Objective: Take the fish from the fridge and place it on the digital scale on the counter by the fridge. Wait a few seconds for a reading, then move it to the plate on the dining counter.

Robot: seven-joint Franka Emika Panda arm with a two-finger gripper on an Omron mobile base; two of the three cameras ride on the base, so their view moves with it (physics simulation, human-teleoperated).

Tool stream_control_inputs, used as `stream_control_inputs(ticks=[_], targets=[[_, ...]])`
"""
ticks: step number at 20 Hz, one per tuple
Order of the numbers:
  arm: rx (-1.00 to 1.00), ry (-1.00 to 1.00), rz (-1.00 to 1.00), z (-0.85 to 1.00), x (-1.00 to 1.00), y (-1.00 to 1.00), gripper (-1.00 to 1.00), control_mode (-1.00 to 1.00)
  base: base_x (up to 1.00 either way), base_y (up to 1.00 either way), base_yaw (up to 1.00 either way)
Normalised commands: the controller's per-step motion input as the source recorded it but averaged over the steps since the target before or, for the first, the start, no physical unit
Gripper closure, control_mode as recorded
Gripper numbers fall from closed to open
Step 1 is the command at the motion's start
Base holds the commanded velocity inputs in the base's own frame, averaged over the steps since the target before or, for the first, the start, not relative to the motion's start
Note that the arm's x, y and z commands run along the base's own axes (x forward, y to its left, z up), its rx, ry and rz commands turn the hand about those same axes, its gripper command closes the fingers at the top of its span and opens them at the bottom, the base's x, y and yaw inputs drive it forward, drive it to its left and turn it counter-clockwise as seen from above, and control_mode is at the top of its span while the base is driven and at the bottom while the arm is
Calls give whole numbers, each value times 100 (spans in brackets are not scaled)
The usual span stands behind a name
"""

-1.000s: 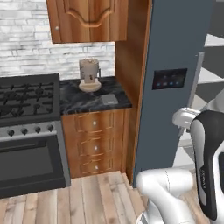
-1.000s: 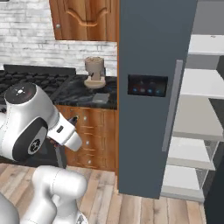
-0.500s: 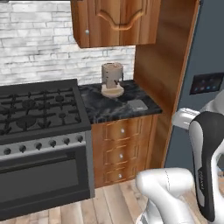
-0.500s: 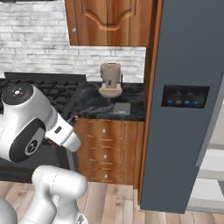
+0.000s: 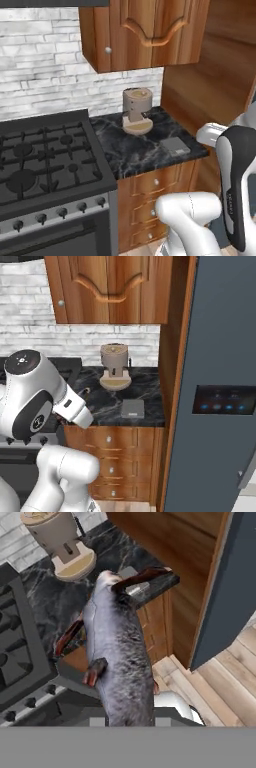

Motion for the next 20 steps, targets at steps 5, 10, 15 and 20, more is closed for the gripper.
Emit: stream_control_inputs(ticks=[5, 10, 15, 20], targets=[[0, 0, 0, 0, 0, 0, 100, 100, 79, 17, -19], [0, 3, -3, -10, 10, 0, 100, -100, 50, 4, -14], [0, 15, -13, -55, 67, -21, 100, -100, 0, 0, 0], [0, 18, -10, -45, 100, -15, 100, -100, 0, 0, 0]])
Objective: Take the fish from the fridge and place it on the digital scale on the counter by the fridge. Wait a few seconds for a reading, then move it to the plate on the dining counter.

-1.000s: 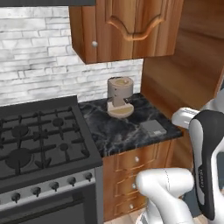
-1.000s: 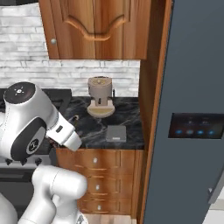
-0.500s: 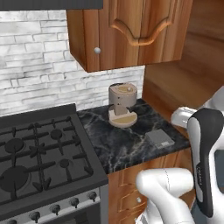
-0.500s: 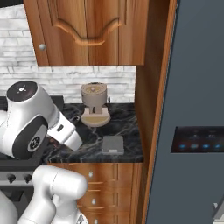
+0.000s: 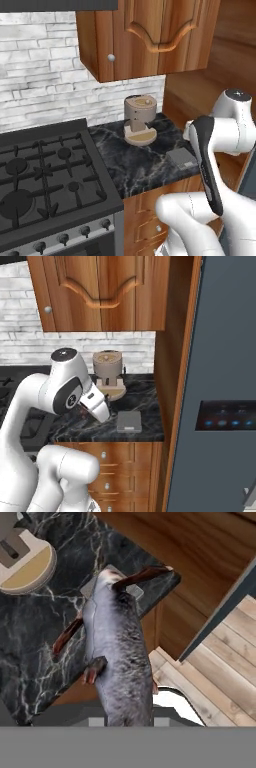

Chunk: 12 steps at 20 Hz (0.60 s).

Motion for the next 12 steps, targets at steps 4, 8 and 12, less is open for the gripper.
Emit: stream_control_inputs(ticks=[4, 8, 12], targets=[[0, 11, -6, -53, 84, -11, 100, -100, 0, 0, 0], [0, 3, -2, -69, 66, -1, 100, -100, 0, 0, 0], [0, 0, 0, -71, 36, -16, 100, -100, 0, 0, 0]])
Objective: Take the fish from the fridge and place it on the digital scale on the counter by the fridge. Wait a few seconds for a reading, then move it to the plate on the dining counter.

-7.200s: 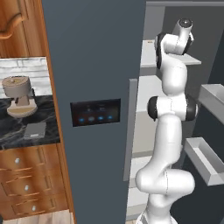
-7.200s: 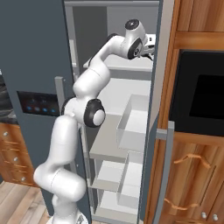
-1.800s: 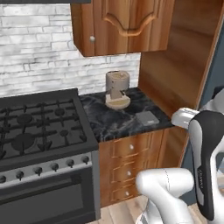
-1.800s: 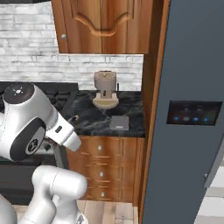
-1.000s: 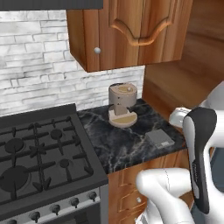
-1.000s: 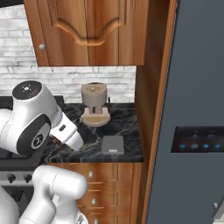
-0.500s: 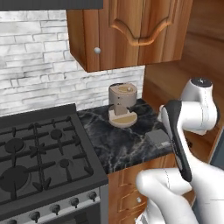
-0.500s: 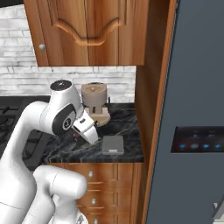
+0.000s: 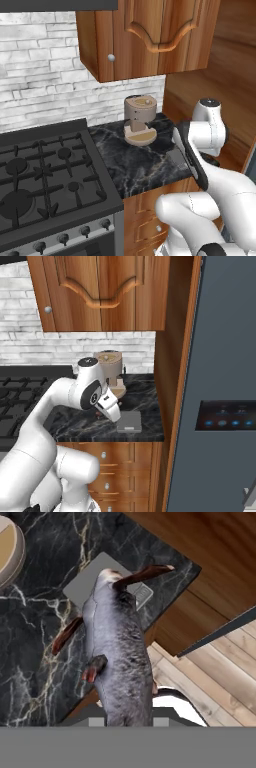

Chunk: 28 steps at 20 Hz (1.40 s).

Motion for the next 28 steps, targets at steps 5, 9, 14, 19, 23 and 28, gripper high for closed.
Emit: stream_control_inputs(ticks=[5, 9, 14, 19, 23, 28], targets=[[0, -4, 0, -44, 29, -16, 100, -100, 0, 0, 0], [0, -3, 0, -32, 30, -15, 100, -100, 0, 0, 0], [0, 0, 0, -23, 36, -15, 100, -100, 0, 0, 0], [0, 0, 0, -21, 32, -11, 100, -100, 0, 0, 0], [0, 0, 0, -19, 26, -4, 100, -100, 0, 0, 0], [0, 0, 0, -24, 27, 0, 100, -100, 0, 0, 0]])
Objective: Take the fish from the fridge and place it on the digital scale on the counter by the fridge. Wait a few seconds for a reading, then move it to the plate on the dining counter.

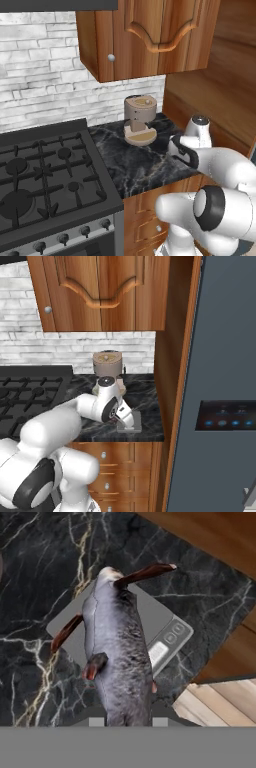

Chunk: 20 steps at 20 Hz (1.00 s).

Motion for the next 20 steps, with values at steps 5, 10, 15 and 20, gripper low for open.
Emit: stream_control_inputs(ticks=[5, 10, 15, 20], targets=[[0, 0, 0, -24, 20, 0, 100, -100, 0, 0, 0], [0, 0, 0, -20, 21, 0, 100, -100, 0, 0, 0], [0, 0, 0, -16, 24, 0, 100, -100, 0, 0, 0], [0, 0, 0, -16, 17, 0, 100, -100, 0, 0, 0]])
